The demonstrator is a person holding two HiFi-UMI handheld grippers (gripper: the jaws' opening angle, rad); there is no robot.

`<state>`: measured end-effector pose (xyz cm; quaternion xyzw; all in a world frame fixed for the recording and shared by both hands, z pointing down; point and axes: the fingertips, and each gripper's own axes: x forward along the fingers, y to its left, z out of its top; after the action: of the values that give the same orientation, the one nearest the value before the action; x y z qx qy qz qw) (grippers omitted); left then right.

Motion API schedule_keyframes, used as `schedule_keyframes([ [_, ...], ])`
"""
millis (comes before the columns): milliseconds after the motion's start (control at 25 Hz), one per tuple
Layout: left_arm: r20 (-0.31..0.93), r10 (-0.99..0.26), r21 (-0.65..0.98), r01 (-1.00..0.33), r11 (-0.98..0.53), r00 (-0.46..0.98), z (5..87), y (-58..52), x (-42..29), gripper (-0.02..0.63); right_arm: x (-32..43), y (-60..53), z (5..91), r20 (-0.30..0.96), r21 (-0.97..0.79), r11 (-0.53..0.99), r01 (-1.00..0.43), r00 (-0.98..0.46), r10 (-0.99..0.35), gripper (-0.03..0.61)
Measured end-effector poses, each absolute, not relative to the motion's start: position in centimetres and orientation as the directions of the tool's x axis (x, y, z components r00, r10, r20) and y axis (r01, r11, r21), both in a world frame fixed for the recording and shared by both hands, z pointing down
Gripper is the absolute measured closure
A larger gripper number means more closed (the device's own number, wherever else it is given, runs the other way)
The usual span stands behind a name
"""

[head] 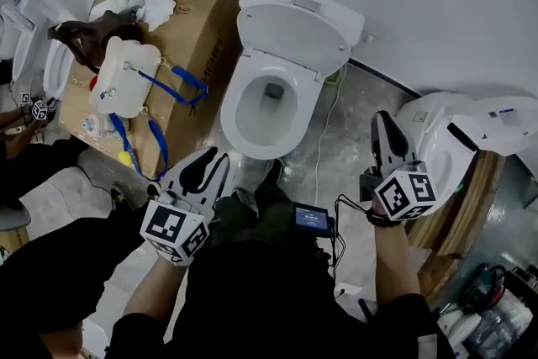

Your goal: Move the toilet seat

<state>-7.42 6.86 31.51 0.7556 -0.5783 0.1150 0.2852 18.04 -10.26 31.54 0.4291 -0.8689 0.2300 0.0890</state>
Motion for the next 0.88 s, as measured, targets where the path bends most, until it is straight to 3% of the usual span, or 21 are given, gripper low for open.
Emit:
schedule_keyframes([
  [240, 0.589, -0.75, 0.336, -0.935, -0.11, 0.3, 39.5, 5.2, -10.3, 0.515, 18.4, -13.6, 36.4, 0.414, -0.333, 0.465, -0.82, -0.571, -0.709, 0.523],
  [600, 0.621, -0.691, 0.373, -0.914, -0.156, 0.371, 49.0, 2.7, -13.4, 0.515, 22.3, -16.7, 41.7, 0.481, -0.185, 0.364, -0.913, -0.407, -0.777, 0.523],
  [880, 0.67, -0.638, 0.39, -0.911, -0.131, 0.379, 57.1, 1.6, -15.9, 0.515, 21.9, -16.2, 50.5, 0.576, -0.189, 0.308, -0.932, -0.359, -0.735, 0.523],
])
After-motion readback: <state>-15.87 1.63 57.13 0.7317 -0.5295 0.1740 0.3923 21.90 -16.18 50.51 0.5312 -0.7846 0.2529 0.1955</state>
